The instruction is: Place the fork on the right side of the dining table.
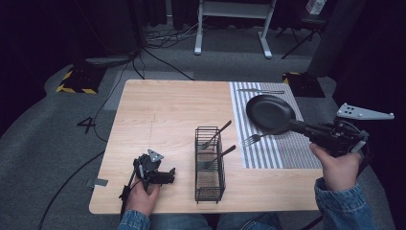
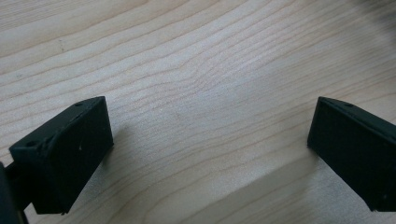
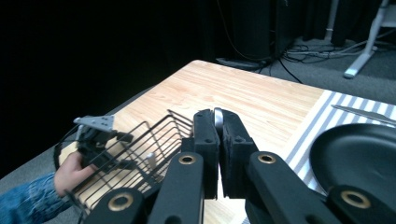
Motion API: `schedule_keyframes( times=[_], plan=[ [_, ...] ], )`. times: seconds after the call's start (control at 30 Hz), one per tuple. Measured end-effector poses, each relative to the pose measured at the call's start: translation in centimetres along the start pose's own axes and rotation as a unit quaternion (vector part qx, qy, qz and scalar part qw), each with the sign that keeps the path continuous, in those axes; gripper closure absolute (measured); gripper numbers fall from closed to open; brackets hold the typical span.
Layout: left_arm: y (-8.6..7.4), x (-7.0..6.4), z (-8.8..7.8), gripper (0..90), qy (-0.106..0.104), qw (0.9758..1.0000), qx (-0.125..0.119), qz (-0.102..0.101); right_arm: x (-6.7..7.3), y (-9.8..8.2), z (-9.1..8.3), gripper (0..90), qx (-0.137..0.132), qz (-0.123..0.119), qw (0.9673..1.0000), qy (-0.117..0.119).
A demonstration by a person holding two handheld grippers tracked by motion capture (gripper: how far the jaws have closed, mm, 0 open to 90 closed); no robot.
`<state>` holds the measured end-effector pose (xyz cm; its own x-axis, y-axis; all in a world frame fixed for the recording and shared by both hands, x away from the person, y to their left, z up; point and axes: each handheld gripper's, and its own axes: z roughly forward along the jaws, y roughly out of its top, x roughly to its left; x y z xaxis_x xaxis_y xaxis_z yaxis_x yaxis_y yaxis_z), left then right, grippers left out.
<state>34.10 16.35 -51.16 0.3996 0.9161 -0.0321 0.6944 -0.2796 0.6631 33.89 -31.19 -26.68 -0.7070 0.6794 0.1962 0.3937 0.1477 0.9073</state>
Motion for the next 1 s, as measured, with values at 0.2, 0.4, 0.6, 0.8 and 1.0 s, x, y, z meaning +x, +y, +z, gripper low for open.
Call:
schedule_keyframes(
  times=[0.2, 0.4, 0.6, 0.8, 1.0],
  plan=[
    [0.0, 0.0, 0.0, 0.2, 0.0, 1.0, 0.0, 0.0, -2.0, 0.0, 0.8, 86.9, 0.006, 0.019, 0.9997, -0.016],
    [0.0, 0.0, 0.0, 0.2, 0.0, 1.0, 0.0, 0.0, -3.6, -0.1, 1.4, 86.9, 0.01, 0.032, 0.9988, -0.037],
    [0.0, 0.0, 0.0, 0.2, 0.0, 1.0, 0.0, 0.0, -5.4, -0.6, 2.1, 86.9, 0.018, 0.049, 0.9973, -0.052],
    [0.0, 0.0, 0.0, 0.2, 0.0, 1.0, 0.0, 0.0, -6.9, -1.2, 2.6, 86.9, 0.029, 0.064, 0.995, -0.07],
    [0.0, 0.0, 0.0, 0.1, 0.0, 1.0, 0.0, 0.0, -8.4, -1.7, 3.0, 86.8, 0.04, 0.079, 0.9922, -0.088]
  ],
)
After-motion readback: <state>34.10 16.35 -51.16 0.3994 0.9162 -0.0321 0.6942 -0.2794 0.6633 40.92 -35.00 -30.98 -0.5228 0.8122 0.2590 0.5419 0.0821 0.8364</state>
